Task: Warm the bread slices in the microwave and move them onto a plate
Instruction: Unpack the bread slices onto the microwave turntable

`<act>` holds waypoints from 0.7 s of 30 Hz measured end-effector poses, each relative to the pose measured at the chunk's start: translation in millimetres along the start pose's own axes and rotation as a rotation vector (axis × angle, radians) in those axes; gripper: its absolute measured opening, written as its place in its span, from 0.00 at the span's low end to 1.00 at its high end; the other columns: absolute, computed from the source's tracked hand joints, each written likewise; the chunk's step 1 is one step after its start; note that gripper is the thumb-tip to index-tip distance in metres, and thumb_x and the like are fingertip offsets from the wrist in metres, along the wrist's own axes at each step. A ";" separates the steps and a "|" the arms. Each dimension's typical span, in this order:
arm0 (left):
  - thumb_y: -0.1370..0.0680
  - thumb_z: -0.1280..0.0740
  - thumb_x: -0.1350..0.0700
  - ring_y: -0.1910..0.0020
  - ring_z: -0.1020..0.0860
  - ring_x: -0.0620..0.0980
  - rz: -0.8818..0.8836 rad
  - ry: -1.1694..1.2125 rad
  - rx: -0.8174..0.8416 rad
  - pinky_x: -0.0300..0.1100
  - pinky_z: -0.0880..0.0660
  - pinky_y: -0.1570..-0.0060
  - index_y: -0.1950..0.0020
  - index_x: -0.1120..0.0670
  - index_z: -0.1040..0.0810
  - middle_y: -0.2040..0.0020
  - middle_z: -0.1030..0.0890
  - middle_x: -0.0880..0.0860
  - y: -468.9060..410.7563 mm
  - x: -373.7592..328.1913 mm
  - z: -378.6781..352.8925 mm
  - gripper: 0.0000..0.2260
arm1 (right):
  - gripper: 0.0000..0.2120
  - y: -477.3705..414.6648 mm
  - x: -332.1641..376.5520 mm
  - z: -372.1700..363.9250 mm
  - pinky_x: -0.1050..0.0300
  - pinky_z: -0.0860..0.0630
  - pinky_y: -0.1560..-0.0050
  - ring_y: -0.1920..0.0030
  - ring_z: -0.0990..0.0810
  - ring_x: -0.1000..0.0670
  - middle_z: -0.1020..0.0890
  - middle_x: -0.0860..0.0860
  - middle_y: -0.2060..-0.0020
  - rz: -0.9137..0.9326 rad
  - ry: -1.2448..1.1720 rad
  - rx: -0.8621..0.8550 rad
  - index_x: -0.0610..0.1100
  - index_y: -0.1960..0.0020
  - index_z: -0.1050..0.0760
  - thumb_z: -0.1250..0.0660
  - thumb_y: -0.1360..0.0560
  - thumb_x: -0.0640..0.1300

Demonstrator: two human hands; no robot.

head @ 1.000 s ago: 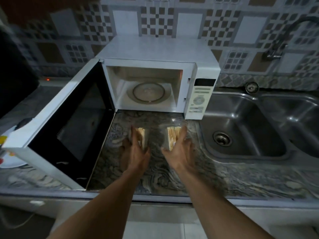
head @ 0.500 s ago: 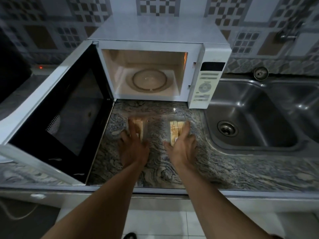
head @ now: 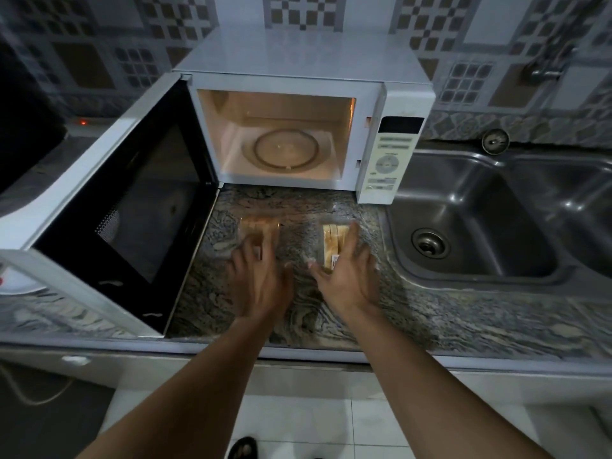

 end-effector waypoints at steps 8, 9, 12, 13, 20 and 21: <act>0.21 0.37 0.53 0.58 0.20 0.51 0.227 0.500 0.443 0.43 0.22 0.56 0.46 0.56 0.21 0.55 0.18 0.53 26.1 -25.8 -39.7 0.09 | 0.21 17.7 3.7 22.4 0.45 0.26 0.41 0.40 0.28 0.42 0.28 0.43 0.41 0.423 0.283 0.044 0.44 0.35 0.30 0.38 0.24 0.53; 0.21 0.37 0.53 0.59 0.18 0.53 0.307 0.593 0.485 0.46 0.19 0.56 0.48 0.55 0.20 0.56 0.17 0.53 28.4 -25.7 -46.6 0.09 | 0.19 18.6 2.1 15.9 0.46 0.26 0.40 0.38 0.28 0.43 0.27 0.44 0.40 0.439 0.278 0.142 0.44 0.36 0.29 0.39 0.23 0.51; 0.21 0.37 0.60 0.64 0.15 0.55 0.493 0.855 0.554 0.54 0.17 0.62 0.50 0.59 0.20 0.59 0.15 0.58 35.2 -30.5 -61.0 0.07 | 0.13 23.7 -0.8 1.5 0.47 0.26 0.39 0.37 0.28 0.45 0.25 0.46 0.40 0.502 0.289 0.330 0.44 0.39 0.24 0.39 0.22 0.44; 0.21 0.37 0.62 0.64 0.15 0.55 0.511 0.895 0.557 0.53 0.17 0.62 0.50 0.60 0.20 0.59 0.15 0.59 36.4 -32.8 -60.7 0.07 | 0.13 24.3 -1.0 -0.1 0.47 0.26 0.40 0.38 0.27 0.45 0.24 0.46 0.42 0.509 0.273 0.341 0.43 0.40 0.23 0.39 0.22 0.42; 0.21 0.43 0.70 0.58 0.15 0.59 0.701 1.156 0.559 0.50 0.17 0.59 0.50 0.61 0.21 0.56 0.15 0.63 43.1 -35.4 -74.3 0.12 | 0.08 9.4 -2.5 0.6 0.50 0.23 0.53 0.54 0.22 0.44 0.20 0.46 0.55 0.431 0.158 0.409 0.46 0.56 0.21 0.36 0.21 0.39; 0.22 0.41 0.70 0.58 0.15 0.57 0.713 1.183 0.566 0.48 0.17 0.60 0.47 0.63 0.20 0.56 0.15 0.62 43.6 -36.0 -75.4 0.11 | 0.08 8.7 -2.9 0.1 0.51 0.25 0.55 0.54 0.23 0.45 0.20 0.46 0.54 0.421 0.185 0.413 0.47 0.57 0.23 0.36 0.21 0.37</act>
Point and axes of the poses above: each hand's wrist, its own y-axis away from the middle knuckle, its own z-axis out of the back of the hand, x = y × z, the point moved 8 cm from there along -y, towards the middle knuckle
